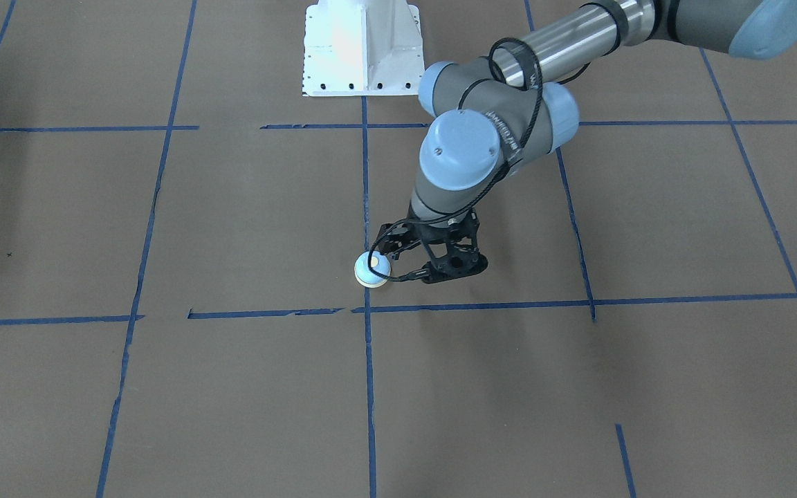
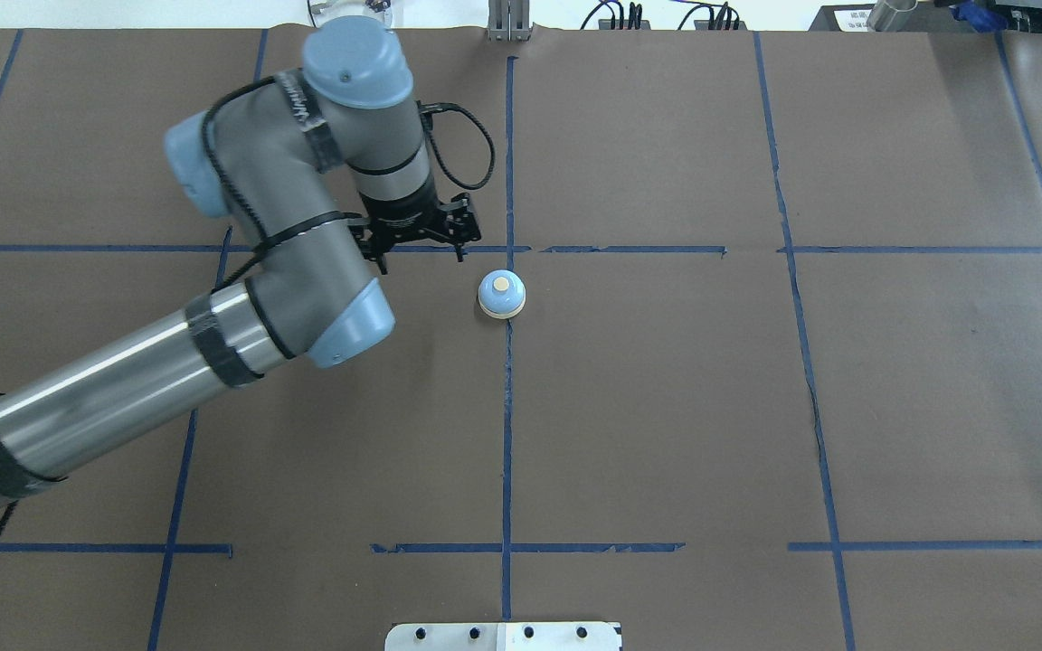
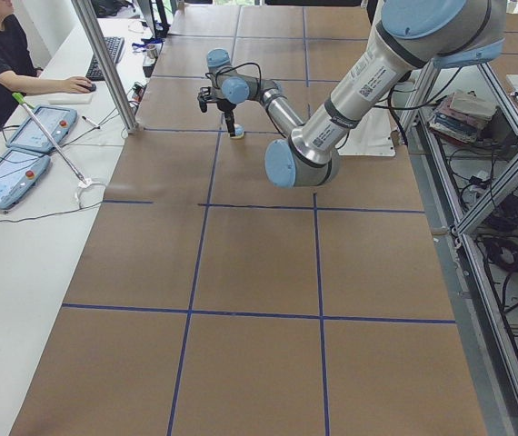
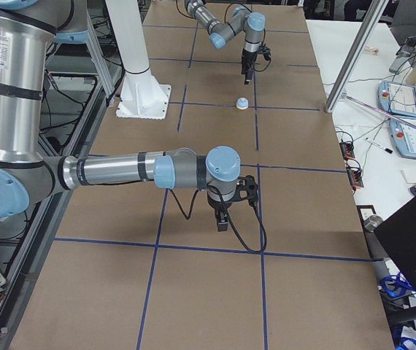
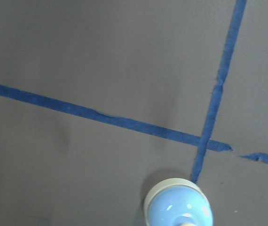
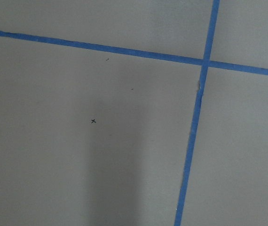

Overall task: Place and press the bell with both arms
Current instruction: 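Release the bell on the table and withdraw the left gripper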

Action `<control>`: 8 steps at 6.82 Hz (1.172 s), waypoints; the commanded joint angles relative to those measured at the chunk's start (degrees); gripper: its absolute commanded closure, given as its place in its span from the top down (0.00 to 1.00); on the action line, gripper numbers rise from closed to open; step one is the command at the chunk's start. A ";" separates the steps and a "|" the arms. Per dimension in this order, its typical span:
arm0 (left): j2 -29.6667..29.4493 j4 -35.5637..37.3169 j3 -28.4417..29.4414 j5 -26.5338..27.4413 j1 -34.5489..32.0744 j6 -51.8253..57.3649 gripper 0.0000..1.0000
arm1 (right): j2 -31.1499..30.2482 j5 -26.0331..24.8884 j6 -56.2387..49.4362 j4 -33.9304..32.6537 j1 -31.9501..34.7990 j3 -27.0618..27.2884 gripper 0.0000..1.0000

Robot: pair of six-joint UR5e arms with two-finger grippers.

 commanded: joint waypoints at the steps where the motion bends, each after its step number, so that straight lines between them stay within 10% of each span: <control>1: 12.97 5.73 -18.95 0.06 -4.22 8.25 1.00 | 4.04 0.58 -0.12 -0.17 -5.07 2.72 1.00; 4: 31.24 4.94 -31.46 -0.12 -11.50 24.30 1.00 | 12.56 0.58 12.75 -0.08 -12.55 2.72 1.00; 8: 47.62 4.68 -21.35 -12.37 -38.62 65.08 1.00 | 30.58 -6.95 38.57 -0.17 -28.61 2.02 1.00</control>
